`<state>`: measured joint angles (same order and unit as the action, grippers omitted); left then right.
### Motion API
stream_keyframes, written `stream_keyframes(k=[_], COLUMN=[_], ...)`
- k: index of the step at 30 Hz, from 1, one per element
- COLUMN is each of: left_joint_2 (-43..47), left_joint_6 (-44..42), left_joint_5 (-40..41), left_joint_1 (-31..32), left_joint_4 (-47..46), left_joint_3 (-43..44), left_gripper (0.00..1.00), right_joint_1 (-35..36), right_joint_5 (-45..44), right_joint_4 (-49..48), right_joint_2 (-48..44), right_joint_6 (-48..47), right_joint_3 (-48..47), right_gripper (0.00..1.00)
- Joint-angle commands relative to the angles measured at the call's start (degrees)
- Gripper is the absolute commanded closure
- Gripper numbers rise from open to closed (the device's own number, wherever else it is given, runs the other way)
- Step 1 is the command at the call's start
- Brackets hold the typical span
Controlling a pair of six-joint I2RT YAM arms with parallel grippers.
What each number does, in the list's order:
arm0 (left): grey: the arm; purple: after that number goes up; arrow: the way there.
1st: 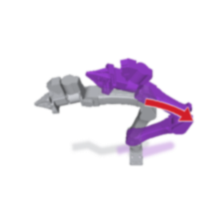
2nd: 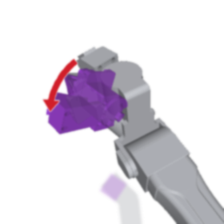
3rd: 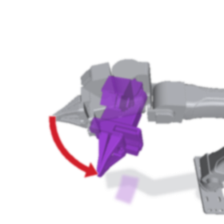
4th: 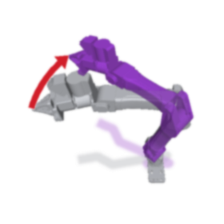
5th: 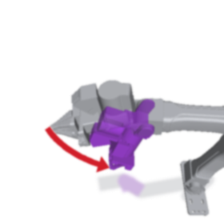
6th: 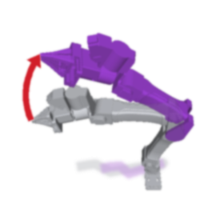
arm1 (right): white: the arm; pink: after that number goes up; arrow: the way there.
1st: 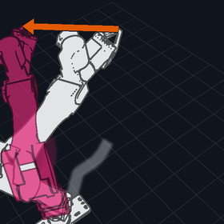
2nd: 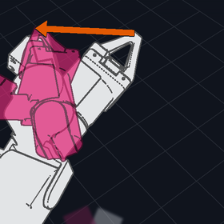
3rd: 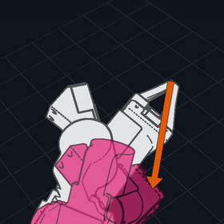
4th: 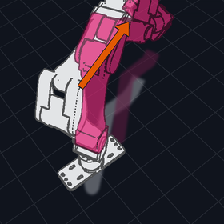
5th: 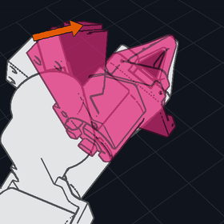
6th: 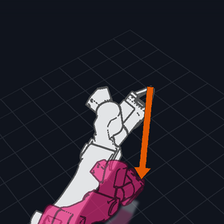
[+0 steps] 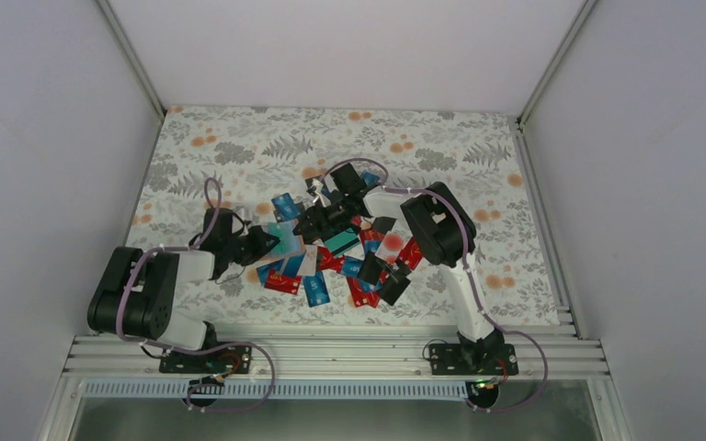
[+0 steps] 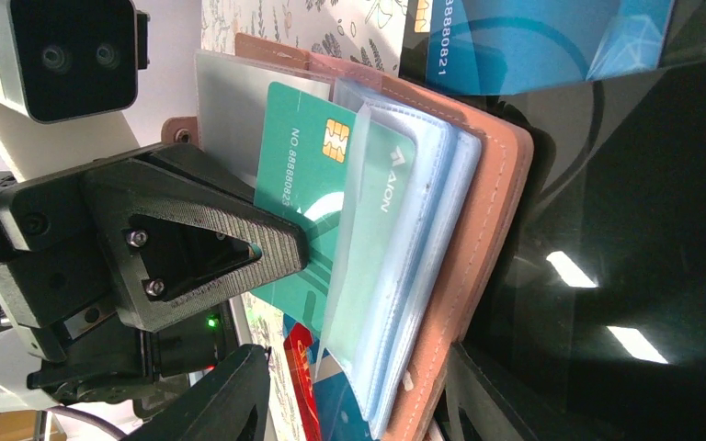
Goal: Put the credit cards into the card holder
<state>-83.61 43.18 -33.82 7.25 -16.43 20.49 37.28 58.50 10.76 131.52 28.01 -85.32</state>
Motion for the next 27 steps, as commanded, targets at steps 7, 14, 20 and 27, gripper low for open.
stream_keyframes(k=[7, 14, 20, 27], left_joint_2=[-4.70, -4.78, -3.51, -0.50], left_joint_6=[1.33, 2.26, 1.43, -1.91], left_joint_5=[0.60, 1.55, 3.43, 6.61], left_joint_1=[2.13, 3.21, 3.81, 4.16], left_joint_4=[5.13, 6.40, 11.08, 18.86], left_joint_3=[0.27, 0.98, 2.05, 4.72], left_gripper=[0.98, 0.97, 0.89, 0.66], right_joint_1=[1.39, 1.39, 1.39, 1.35], right_joint_5=[-0.84, -0.77, -0.88, -1.04], right_joint_4=[-1.10, -1.27, -1.34, -1.75], right_joint_2=[0.66, 0.69, 0.41, 0.06], right_joint_6=[0.29, 0.38, 0.20, 0.27], right_joint_3=[-0.44, -0.38, -0.29, -0.02], right_gripper=[0.50, 0.50, 0.50, 0.50])
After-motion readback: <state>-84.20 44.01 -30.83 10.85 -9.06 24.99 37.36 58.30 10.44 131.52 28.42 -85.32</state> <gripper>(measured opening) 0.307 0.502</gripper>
